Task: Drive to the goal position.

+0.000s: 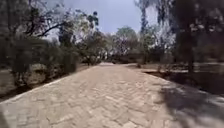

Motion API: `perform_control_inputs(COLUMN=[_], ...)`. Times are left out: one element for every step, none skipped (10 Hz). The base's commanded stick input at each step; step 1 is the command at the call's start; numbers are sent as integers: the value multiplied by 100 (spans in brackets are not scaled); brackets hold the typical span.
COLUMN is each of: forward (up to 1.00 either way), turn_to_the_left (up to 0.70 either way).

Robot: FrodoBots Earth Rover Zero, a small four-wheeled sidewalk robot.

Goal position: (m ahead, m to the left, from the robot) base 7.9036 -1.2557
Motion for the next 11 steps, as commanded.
perform_control_inputs(forward=[85,85,85,85,85,85,100,100,100,100,100], turn_to_the_left=[0,0,0,0,0,0,0,0,0,0,0])
